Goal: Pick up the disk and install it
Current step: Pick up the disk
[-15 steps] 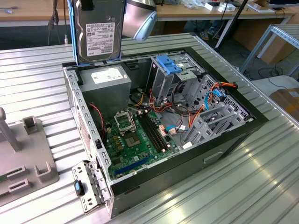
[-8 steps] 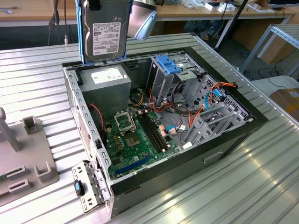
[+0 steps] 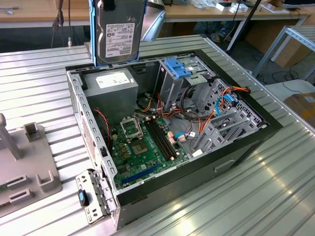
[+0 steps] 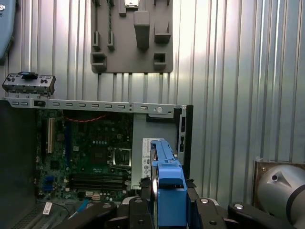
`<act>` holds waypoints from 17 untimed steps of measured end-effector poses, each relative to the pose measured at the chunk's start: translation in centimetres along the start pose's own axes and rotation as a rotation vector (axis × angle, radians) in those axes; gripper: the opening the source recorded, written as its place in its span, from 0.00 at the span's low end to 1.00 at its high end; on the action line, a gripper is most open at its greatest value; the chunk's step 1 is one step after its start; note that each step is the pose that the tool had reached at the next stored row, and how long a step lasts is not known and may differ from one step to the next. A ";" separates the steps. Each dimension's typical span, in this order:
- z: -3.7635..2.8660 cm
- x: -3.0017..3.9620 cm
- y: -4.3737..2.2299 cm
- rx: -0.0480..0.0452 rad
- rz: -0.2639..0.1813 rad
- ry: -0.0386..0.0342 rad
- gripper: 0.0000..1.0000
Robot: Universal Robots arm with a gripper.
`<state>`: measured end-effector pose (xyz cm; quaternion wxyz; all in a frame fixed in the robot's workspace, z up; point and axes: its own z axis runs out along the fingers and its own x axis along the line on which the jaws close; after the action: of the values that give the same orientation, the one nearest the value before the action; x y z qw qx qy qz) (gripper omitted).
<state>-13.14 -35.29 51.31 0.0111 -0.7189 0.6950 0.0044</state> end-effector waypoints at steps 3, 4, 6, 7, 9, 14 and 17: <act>0.01 0.01 -0.36 0.0000 0.000 -0.0001 0.37; 0.01 0.02 -0.57 0.0000 0.000 0.0000 0.37; 0.01 0.03 -0.77 -0.0001 0.000 0.0000 0.37; 0.01 0.03 -0.99 0.0000 0.000 0.0000 0.37; 0.01 0.05 -1.27 0.0001 0.000 -0.0001 0.37; 0.01 0.04 -1.30 0.0000 0.000 -0.0001 0.37; 0.01 0.04 -1.31 0.0001 0.000 -0.0001 0.37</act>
<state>-11.83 -35.29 51.31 0.0112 -0.7189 0.6951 0.0044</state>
